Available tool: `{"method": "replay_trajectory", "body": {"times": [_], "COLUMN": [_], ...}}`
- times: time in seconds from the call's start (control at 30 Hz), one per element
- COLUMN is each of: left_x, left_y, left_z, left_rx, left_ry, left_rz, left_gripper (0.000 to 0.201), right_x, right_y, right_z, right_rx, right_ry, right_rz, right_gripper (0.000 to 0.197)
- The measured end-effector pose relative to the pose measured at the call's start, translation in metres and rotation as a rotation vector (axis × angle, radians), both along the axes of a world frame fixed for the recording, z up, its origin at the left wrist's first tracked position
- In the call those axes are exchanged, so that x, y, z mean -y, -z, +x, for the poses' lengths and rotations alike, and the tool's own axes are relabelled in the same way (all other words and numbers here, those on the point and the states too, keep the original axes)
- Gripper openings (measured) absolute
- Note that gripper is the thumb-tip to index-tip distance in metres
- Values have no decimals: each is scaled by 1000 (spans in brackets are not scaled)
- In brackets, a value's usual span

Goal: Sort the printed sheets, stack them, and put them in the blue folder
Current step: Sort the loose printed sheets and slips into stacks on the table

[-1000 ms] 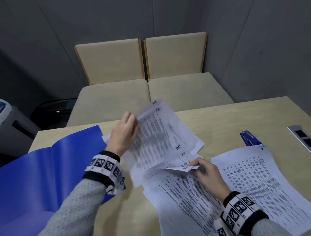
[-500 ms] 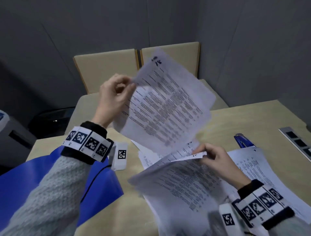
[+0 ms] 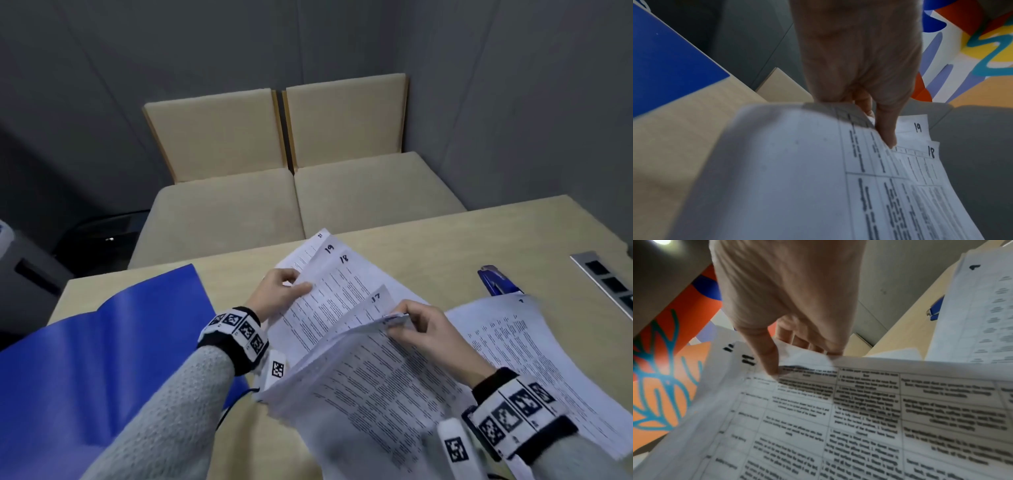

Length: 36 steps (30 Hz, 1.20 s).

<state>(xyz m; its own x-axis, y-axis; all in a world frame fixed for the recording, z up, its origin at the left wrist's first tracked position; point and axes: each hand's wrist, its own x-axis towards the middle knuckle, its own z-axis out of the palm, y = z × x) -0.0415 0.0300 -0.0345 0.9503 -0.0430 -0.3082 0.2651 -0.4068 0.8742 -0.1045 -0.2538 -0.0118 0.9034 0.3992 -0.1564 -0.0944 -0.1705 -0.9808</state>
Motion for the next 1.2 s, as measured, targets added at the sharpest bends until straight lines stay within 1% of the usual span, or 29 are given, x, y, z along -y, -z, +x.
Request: {"method": "replay_trajectory", "body": {"times": [0.07,0.1,0.17,0.23,0.27,0.3,0.33,0.37,0.43,0.47,0.53,0.57,0.6,0.63,0.67,0.7,0.73,0.77,0.8,0.87,0.93,0.97,1.0,1.07,1.13,1.2], "left_x": [-2,-3,-3,1,6,10,15,18,21,21,17,16,14,13,13,13,13,15,18,29,37,40,41,38,31,22], "left_y": [9,13,17,16,16,16,16,19,27,30,33,33,34,36,40,47,55,60,67,76,82,85,86,85,81,78], "left_z": [0,1,0,-4,-8,-12,-17,-21,-28,-30,-32,-31,-29,-27,-25,-21,-18,-17,-16,-16,-17,-16,-16,-15,-11,-6], "left_rx": [-39,-53,-47,-6,11,18,12,1,-8,-27,-118,-186,-251,-276,-226,-109,-24,-5,-38,-146,-173,-162,-147,-131,-108,-78], "left_ry": [20,56,174,302,366,429,482,520,565,580,578,527,437,324,213,134,114,145,200,305,368,385,399,393,343,302], "left_rz": [-13,-34,-67,-89,-106,-128,-143,-162,-163,-154,-159,-176,-186,-180,-120,8,150,248,299,347,428,459,472,447,428,445], "left_gripper": [15,16,21,19,15,14,16,16,14,17,32,42,50,54,52,43,33,29,34,48,50,45,36,16,11,14], "right_x": [-2,-3,-7,-12,-14,-16,-18,-18,-21,-21,-19,-16,-13,-9,-5,-2,1,3,6,10,13,13,14,13,12,10], "right_y": [7,13,23,33,39,44,48,53,54,55,61,66,68,73,76,77,76,75,75,77,81,82,84,84,83,83], "right_z": [4,6,13,20,24,26,28,29,24,21,13,9,4,0,-5,-9,-12,-14,-16,-18,-21,-22,-24,-27,-29,-29], "right_rx": [-30,-38,-30,-58,-79,-83,-70,-43,65,113,198,240,268,289,308,336,359,383,389,376,382,389,395,402,400,389], "right_ry": [41,75,145,187,193,192,185,169,158,171,200,210,216,228,243,249,243,225,200,161,149,149,148,139,133,128], "right_rz": [1,-2,-36,-71,-94,-130,-200,-278,-438,-459,-445,-453,-485,-508,-544,-580,-601,-595,-571,-515,-501,-500,-498,-475,-438,-419], "right_gripper": [7,16,46,72,79,83,79,67,22,12,11,11,13,17,22,26,28,28,27,26,25,24,23,18,18,22]}}
